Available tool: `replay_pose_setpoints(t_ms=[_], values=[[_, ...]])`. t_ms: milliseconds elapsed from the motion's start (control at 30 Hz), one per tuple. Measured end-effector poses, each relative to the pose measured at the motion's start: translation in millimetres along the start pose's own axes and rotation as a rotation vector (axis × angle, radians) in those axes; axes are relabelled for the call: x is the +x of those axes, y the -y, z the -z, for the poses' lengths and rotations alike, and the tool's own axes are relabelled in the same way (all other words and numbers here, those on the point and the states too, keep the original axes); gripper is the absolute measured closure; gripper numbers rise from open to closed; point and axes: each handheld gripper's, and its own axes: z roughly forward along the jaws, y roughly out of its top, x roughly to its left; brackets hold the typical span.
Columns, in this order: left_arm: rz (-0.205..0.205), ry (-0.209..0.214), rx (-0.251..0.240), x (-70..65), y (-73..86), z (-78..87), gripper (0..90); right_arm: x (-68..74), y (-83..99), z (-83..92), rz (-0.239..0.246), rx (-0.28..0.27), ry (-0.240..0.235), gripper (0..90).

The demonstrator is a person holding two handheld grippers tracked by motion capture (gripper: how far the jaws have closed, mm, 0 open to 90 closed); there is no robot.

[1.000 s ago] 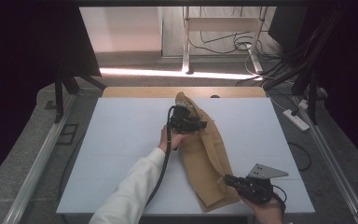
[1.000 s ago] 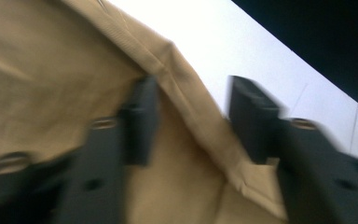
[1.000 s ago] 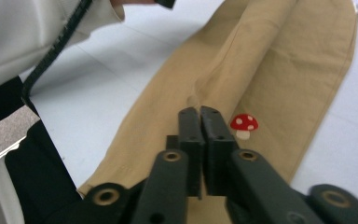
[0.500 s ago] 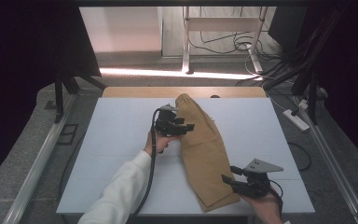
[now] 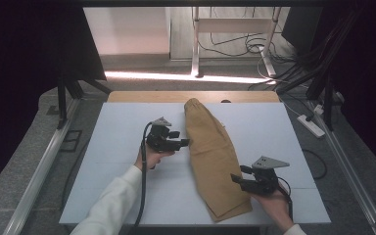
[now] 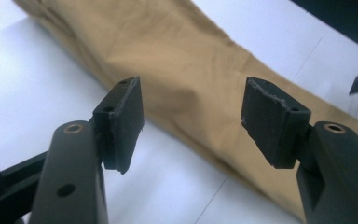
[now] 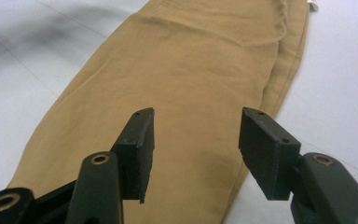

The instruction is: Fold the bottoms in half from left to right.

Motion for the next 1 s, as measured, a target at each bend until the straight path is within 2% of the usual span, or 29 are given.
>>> replay_pose_setpoints(t_ms=[333,433,500,733,867,1000], values=[[-0.018,-0.005,0.004,-2.7,11.8,13.9,38.0,-11.0,-9.2,-11.2,0.012,-0.006,0.035,46.5],[-0.019,-0.004,0.006,-3.6,14.1,16.2,37.9,-15.9,-16.2,-15.8,0.012,-0.001,0.03,46.5],[-0.023,-0.007,0.007,-4.7,14.9,17.3,37.6,-19.5,-21.0,-20.4,0.011,-0.002,0.044,46.5],[-0.022,-0.005,0.002,-4.0,14.4,21.0,36.9,-39.4,-37.3,-50.8,-0.024,0.016,0.076,46.7],[-0.015,-0.01,-0.002,-0.8,15.0,23.1,36.8,-46.9,-45.6,-70.0,-0.044,0.032,0.072,47.2],[-0.013,-0.013,-0.008,0.9,15.7,25.3,36.8,-50.6,-49.2,-85.7,-0.033,0.058,0.093,48.9]])
